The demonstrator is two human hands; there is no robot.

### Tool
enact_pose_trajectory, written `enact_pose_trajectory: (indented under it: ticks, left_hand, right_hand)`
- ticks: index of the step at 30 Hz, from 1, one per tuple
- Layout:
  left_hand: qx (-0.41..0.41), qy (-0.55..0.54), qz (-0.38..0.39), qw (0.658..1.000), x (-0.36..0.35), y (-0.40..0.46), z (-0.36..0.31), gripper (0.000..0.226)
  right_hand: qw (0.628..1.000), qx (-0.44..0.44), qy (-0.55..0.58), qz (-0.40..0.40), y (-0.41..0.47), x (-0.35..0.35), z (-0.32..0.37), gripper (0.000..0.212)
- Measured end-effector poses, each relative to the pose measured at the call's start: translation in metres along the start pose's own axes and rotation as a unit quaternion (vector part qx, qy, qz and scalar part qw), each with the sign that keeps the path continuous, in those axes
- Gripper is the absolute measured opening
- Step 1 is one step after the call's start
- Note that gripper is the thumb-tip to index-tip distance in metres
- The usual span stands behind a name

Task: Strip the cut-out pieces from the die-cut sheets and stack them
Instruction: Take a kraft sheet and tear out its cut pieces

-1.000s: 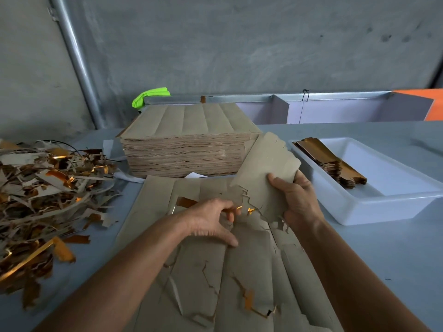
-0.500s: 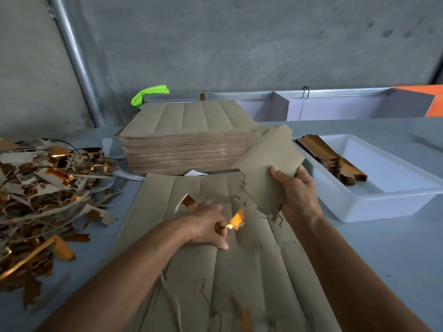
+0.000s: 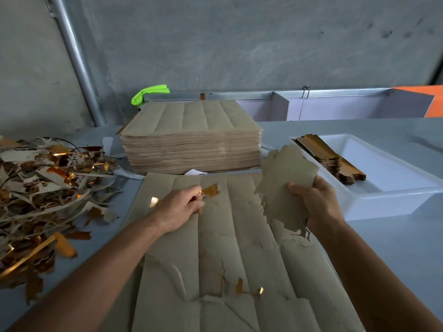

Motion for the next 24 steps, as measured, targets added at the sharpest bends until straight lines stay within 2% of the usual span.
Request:
enact_pose_trajectory:
  ticks: [1, 4, 6, 9, 11, 12, 14, 15, 17, 18, 24]
  left_hand:
    - [0.005, 0.052, 0.035, 0.998, -0.003, -0.001, 0.000, 0.013]
    - [0.026, 0.279, 0.110, 0.954, -0.014, -0.007, 0.003, 0.083]
    - [0.065, 0.349, 0.111, 0.928, -0.008, -0.009, 0.001, 0.089]
    - [0.063, 0.357, 0.086, 0.928, 0.007, -0.011, -0.007, 0.057]
    - [-0.006, 0.371, 0.028, 0.928, 0.018, -0.012, -0.019, 0.028]
    - [-0.043, 0.363, 0.015, 0.931, 0.018, -0.015, -0.026, 0.026]
    - [-0.089, 0.304, 0.042, 0.947, 0.005, -0.022, -0.034, 0.043]
    - [-0.086, 0.257, 0.090, 0.958, -0.006, -0.026, -0.035, 0.061]
    - [-0.062, 0.213, 0.195, 0.955, -0.027, -0.035, -0.034, 0.097]
    - [-0.057, 0.219, 0.220, 0.949, -0.033, -0.036, -0.032, 0.104]
    - [-0.008, 0.198, 0.247, 0.949, -0.034, -0.028, -0.021, 0.088]
  right_hand:
    - [1.000, -0.004, -0.004, 0.004, 0.000, -0.001, -0.002, 0.027]
    - [1.000, -0.015, -0.014, 0.004, -0.002, -0.002, -0.008, 0.028]
    - [1.000, -0.019, -0.017, 0.003, -0.003, -0.002, -0.011, 0.029]
    - [0.999, -0.026, -0.024, -0.002, -0.004, 0.000, -0.015, 0.029]
    - [0.999, -0.032, -0.032, -0.008, -0.005, -0.001, -0.016, 0.029]
    - [0.999, -0.035, -0.035, -0.011, -0.005, -0.001, -0.017, 0.029]
    - [0.999, -0.038, -0.034, -0.013, -0.006, -0.001, -0.017, 0.027]
    - [0.999, -0.040, -0.034, -0.013, -0.008, -0.001, -0.017, 0.028]
    - [0.998, -0.042, -0.034, -0.015, -0.011, 0.000, -0.015, 0.030]
    - [0.999, -0.041, -0.033, -0.016, -0.012, 0.001, -0.014, 0.030]
    - [0.999, -0.026, -0.032, 0.000, -0.027, 0.004, -0.005, 0.027]
Point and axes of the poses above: each hand's wrist, its own y-axis towards the middle knuckle, its own x-axis out of the back of the hand, z = x × y, the point moved 5 cm from there along y, towards the middle knuckle, and after that the axes turned 15 degrees about y, right-handed, at the moved point
